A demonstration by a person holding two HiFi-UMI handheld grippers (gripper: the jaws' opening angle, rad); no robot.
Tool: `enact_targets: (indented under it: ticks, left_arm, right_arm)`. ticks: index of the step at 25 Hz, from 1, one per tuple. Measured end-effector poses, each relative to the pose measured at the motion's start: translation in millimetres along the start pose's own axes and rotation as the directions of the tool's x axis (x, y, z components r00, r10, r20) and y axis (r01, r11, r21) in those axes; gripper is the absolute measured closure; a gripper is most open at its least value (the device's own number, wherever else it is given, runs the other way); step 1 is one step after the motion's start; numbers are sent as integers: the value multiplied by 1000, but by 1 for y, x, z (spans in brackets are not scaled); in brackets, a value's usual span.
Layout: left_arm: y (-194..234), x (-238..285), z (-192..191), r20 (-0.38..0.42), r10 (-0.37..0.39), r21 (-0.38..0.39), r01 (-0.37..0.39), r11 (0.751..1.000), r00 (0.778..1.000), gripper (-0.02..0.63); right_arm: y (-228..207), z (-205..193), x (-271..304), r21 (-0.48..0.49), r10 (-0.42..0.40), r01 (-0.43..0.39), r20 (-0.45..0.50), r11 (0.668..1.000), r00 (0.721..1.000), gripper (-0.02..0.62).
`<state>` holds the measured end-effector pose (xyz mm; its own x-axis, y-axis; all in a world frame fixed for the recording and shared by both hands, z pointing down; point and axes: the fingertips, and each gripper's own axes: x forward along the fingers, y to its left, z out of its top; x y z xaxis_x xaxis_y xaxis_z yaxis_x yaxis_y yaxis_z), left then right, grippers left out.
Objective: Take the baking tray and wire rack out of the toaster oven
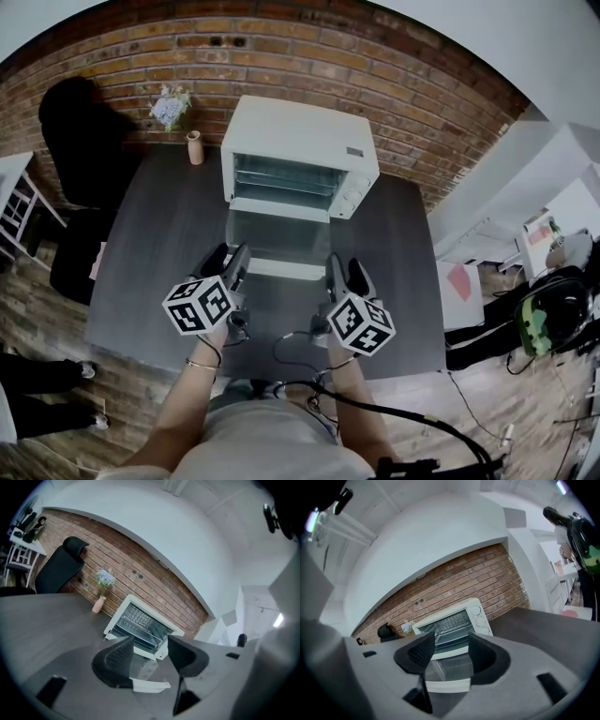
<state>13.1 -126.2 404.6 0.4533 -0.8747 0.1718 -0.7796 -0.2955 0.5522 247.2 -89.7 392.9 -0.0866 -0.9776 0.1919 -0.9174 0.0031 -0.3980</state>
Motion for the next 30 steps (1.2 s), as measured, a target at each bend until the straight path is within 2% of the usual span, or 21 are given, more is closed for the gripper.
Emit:
enact_targets:
  ticks: [3, 7, 11, 13, 21, 28, 30]
  left_arm:
    - [8, 2, -7, -2, 3, -79, -3, 997, 1000, 399]
    - [16, 12, -20, -12, -9, -195, 7, 981, 1000, 399]
    - [19, 26, -35, -18, -44, -347, 35, 937, 999, 399]
    - [23, 35, -40, -16, -44, -393, 34, 919, 999, 399]
    - [41, 71, -56, -23, -35, -478, 20, 878, 999, 399]
    - [57, 106, -62, -26, -33, -518, 14, 855, 999, 399]
    - [61, 117, -62, -25, -34, -529, 16, 849, 999, 400]
  right_arm:
    - [-10, -9, 1, 121, -1, 1, -6, 993, 1000, 371]
    - [-26, -23, 5, 277, -6, 10, -15, 961, 1000, 371]
    - [-34, -37, 15, 416, 6, 2, -19, 909, 1000, 371]
    - [-39, -43, 22, 465, 10, 2, -22, 885, 1000, 371]
    - [-52, -64, 59, 575, 21, 2, -34, 818, 999, 377]
    - [-55, -69, 98, 613, 40, -12, -32, 790, 999, 379]
    - [-57, -72, 108, 631, 28, 6, -45, 776, 999, 380]
